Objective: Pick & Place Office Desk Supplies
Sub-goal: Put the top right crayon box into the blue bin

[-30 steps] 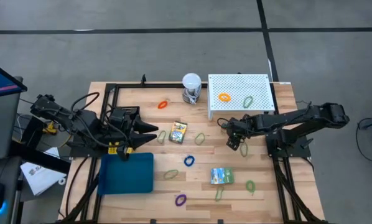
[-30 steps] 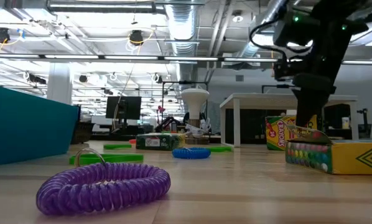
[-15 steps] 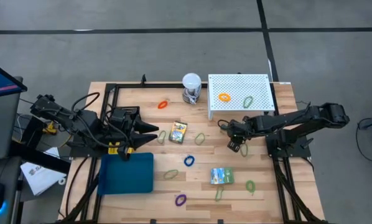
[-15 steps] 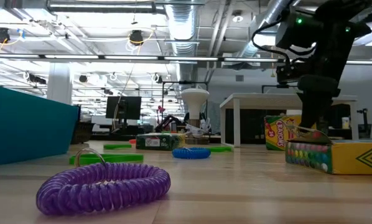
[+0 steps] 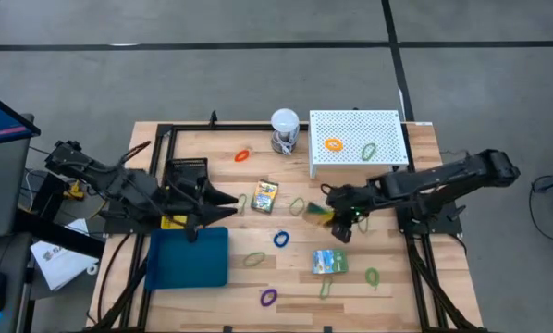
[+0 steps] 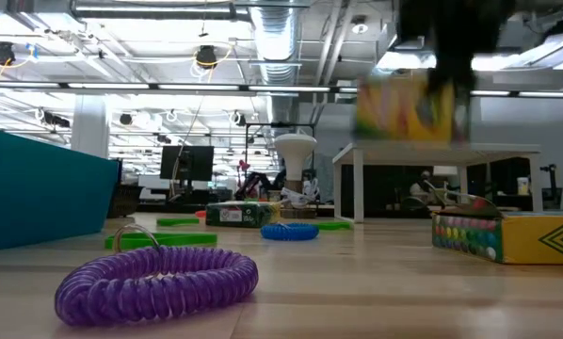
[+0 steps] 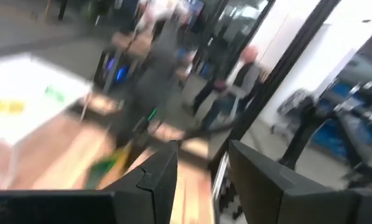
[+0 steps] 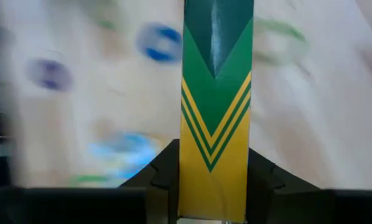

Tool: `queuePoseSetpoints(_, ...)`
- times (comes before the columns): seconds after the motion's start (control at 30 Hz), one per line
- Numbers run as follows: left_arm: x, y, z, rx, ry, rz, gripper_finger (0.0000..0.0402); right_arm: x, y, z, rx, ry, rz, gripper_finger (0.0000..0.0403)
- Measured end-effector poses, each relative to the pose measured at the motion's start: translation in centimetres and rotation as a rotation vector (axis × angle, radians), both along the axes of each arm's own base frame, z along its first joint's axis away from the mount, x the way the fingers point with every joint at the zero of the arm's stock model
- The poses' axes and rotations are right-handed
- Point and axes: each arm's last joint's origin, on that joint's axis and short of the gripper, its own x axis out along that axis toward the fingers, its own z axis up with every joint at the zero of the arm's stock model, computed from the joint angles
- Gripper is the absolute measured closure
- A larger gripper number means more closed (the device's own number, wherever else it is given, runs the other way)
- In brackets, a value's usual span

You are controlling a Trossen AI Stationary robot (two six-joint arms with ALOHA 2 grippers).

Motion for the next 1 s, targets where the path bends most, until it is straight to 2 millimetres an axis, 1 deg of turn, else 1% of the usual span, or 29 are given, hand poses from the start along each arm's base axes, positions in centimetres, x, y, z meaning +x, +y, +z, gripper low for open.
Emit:
queuePoseSetpoints(0.13,0.5,0.0,-2.3,-0.056,0.19,0.044,0.0261,1.6,1.7,6.0,0.056,-0.251,0.066,0.0305)
queuePoseSetpoints(0.23,1.8,0.0,-3.6,-0.081,0.268,0.032,0.0251,2.1,2.1,9.5,0.067,-0.409,0.092,0.0305)
queuePoseSetpoints(0.3,3.2,0.1,-3.7,-0.101,0.228,0.049,0.0241,2.3,2.0,11.3,0.086,-0.502,0.086,0.0305)
queuePoseSetpoints(0.4,4.8,0.7,-2.4,-0.106,0.064,0.01,0.0222,2.4,1.9,13.2,0.12,-0.583,0.086,0.0305)
queuePoseSetpoints(0.47,5.9,1.3,-1.6,-0.114,-0.044,-0.047,0.0208,2.3,1.9,14.1,0.141,-0.608,0.1,0.0305)
queuePoseSetpoints(0.53,6.8,1.9,-1.4,-0.124,-0.097,-0.082,0.0194,2.3,2.2,14.6,0.16,-0.64,0.117,0.0303)
queuePoseSetpoints(0.7,8.1,3.0,-1.7,-0.127,-0.124,-0.134,0.0167,2.2,2.8,14.9,0.185,-0.669,0.141,0.0302)
queuePoseSetpoints(0.83,9.4,3.0,-1.7,-0.136,-0.204,-0.223,0.0159,2.1,3.2,15.0,0.19,-0.68,0.145,0.0302)
queuePoseSetpoints(1.0,10.3,2.8,-2.1,-0.141,-0.226,-0.258,0.0161,2.2,2.9,14.9,0.173,-0.672,0.124,0.0302)
